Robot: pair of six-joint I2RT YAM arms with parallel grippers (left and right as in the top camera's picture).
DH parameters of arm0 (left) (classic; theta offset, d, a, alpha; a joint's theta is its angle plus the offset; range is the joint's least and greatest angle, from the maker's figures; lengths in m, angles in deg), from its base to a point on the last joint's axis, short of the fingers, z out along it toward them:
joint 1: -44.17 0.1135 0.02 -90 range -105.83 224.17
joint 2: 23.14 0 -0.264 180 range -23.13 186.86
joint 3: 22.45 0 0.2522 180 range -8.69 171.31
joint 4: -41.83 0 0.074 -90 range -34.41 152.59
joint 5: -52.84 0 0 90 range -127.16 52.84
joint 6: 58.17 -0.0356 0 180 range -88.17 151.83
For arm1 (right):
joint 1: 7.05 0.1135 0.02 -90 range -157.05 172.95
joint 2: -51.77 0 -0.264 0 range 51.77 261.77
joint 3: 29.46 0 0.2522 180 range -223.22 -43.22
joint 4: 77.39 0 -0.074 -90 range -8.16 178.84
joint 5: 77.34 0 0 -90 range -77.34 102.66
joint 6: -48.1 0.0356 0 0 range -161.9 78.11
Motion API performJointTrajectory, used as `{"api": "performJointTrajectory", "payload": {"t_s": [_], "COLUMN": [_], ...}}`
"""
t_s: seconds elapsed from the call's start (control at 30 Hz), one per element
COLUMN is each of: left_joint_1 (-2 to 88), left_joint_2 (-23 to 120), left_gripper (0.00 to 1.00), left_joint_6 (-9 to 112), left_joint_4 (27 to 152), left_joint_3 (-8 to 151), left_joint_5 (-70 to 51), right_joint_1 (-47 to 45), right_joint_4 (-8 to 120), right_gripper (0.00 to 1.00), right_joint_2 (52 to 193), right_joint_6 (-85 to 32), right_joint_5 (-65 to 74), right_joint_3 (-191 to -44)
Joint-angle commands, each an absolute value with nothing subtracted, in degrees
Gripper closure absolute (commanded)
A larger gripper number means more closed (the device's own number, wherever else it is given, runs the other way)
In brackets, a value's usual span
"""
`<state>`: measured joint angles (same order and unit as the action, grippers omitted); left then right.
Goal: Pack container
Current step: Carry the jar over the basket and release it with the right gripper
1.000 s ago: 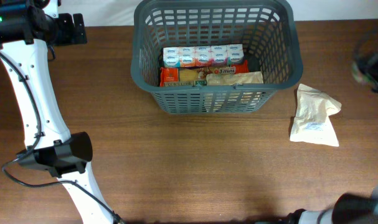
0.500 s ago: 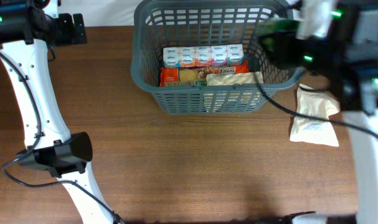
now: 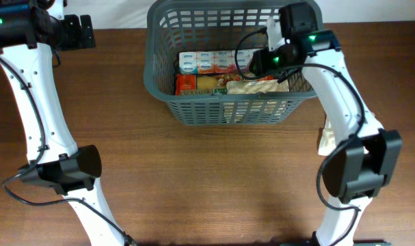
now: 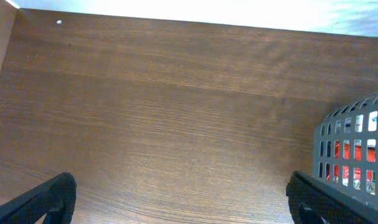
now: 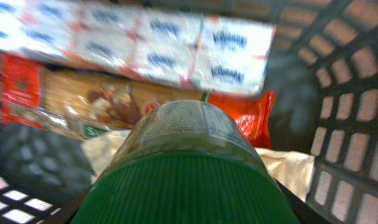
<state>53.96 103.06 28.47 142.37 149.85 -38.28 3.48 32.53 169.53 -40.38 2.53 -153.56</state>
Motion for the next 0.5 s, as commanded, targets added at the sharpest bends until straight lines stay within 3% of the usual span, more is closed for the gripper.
{"api": "performJointTrajectory", "payload": {"t_s": [0.0, 0.03, 0.07, 0.2, 0.37, 0.47], "left_joint_1": [54.2, 54.2, 54.2, 54.2, 54.2, 54.2], "left_joint_2": [103.3, 103.3, 103.3, 103.3, 103.3, 103.3], "left_gripper": [0.01, 0.01, 0.01, 0.01, 0.01, 0.01], "left_joint_6": [29.2, 29.2, 29.2, 29.2, 29.2, 29.2], "left_joint_4": [142.3, 142.3, 142.3, 142.3, 142.3, 142.3], "left_joint_3": [149.5, 149.5, 149.5, 149.5, 149.5, 149.5], "left_joint_5": [-38.9, -38.9, -38.9, -38.9, -38.9, -38.9], "right_joint_1": [3.4, 3.4, 3.4, 3.4, 3.4, 3.4], "right_joint_4": [32.7, 32.4, 31.7, 28.2, 20.8, 16.0], "right_gripper": [0.95, 0.85, 0.5, 0.24, 0.07, 0.07], "right_joint_2": [169.1, 168.7, 168.2, 165.7, 165.1, 164.9], "right_joint_6": [-39.7, -39.7, -39.7, -39.8, -39.8, -40.3], "right_joint_5": [3.0, 3.0, 3.0, 3.1, 3.3, 7.4], "right_joint_3": [-154.2, -154.7, -155.8, -163.4, -181.1, -188.9]}}
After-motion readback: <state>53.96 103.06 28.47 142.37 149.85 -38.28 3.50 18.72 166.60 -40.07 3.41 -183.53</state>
